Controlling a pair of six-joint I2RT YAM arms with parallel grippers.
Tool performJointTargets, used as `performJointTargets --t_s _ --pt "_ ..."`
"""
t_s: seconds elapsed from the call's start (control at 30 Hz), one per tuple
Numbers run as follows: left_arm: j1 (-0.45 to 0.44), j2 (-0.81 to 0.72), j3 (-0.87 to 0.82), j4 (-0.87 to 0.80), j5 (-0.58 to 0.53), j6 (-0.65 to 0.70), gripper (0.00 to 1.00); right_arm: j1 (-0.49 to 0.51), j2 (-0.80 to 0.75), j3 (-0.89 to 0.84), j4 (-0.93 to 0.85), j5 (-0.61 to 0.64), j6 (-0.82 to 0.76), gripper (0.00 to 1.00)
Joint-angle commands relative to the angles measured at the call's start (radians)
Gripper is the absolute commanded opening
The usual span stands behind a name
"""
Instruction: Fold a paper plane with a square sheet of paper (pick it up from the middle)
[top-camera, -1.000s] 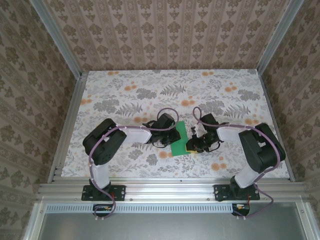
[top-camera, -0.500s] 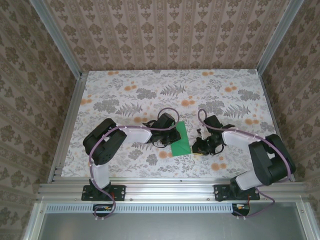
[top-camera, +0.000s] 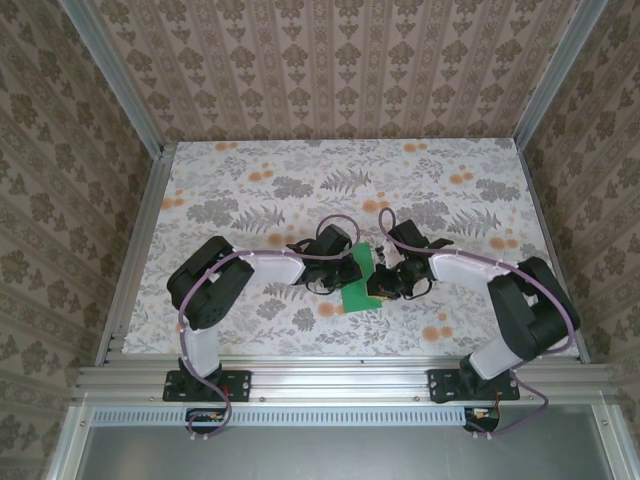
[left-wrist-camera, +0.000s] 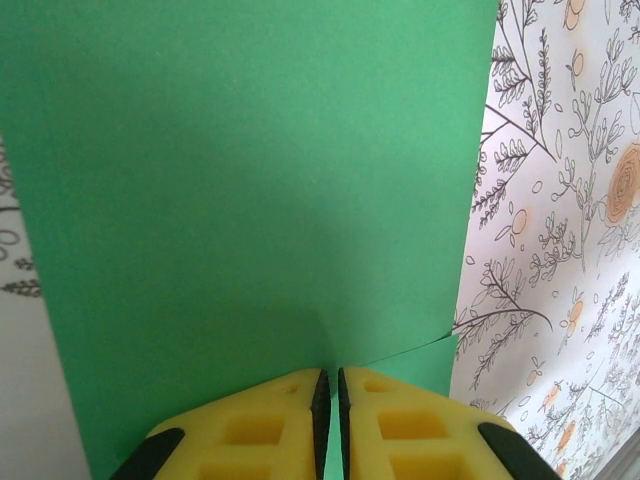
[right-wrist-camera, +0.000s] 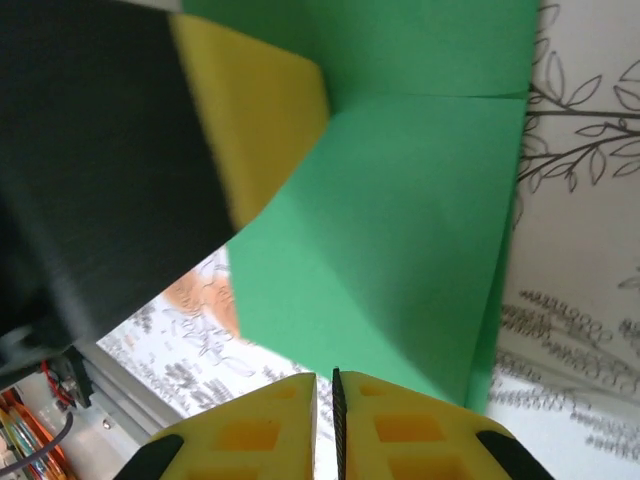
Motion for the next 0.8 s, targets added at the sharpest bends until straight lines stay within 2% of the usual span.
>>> performJointTargets --t_s 0.0,0.13,0.43,0.63,0.77 --pt "-0.005 0.042 -0.003 -0.110 -0.043 0.035 0.16 0.001 0.064 0.015 -0.004 0.011 -0.012 0.15" --pt "-0.001 0.023 0.015 -0.130 -0.045 0.059 0.17 -0.002 0.111 -0.025 -0.007 0.053 -0.023 0.14" --pt "0.008 -0.108 0.057 -0.205 -0.078 0.146 0.27 -0.002 0.126 -0.094 0.089 0.024 0.036 0.13" --pt "-0.001 -0.158 -0.012 -0.063 -0.012 0.102 0.27 -0.002 0.120 -0.090 0.097 0.020 0.047 0.13" --pt "-0.022 -0.138 -0.008 -0.042 -0.003 0.087 0.25 -0.002 0.117 -0.090 0.098 0.023 0.052 0.13"
